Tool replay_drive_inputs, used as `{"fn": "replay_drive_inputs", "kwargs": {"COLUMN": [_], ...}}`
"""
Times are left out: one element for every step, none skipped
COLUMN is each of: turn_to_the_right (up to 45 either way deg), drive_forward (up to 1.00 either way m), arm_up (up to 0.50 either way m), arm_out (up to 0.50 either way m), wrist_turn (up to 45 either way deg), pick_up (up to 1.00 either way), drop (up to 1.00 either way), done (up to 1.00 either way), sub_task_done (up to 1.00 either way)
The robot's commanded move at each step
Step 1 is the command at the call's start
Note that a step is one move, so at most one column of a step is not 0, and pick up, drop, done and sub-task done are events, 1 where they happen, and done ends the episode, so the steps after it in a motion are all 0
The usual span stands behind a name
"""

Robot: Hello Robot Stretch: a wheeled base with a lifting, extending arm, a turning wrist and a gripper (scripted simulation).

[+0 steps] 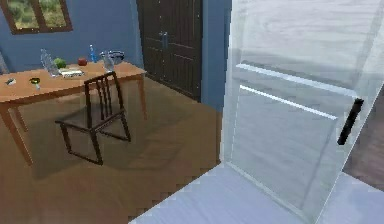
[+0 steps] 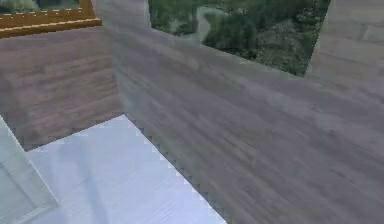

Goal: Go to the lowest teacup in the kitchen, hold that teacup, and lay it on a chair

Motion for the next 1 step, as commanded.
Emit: {"fn": "replay_drive_inputs", "kwargs": {"turn_to_the_right": [-45.0], "drive_forward": [0.0], "arm_up": [0.0], "arm_out": [0.0], "wrist_turn": [0.0], "pick_up": [0.0], "drop": [0.0], "done": [0.0], "sub_task_done": [0.0]}}
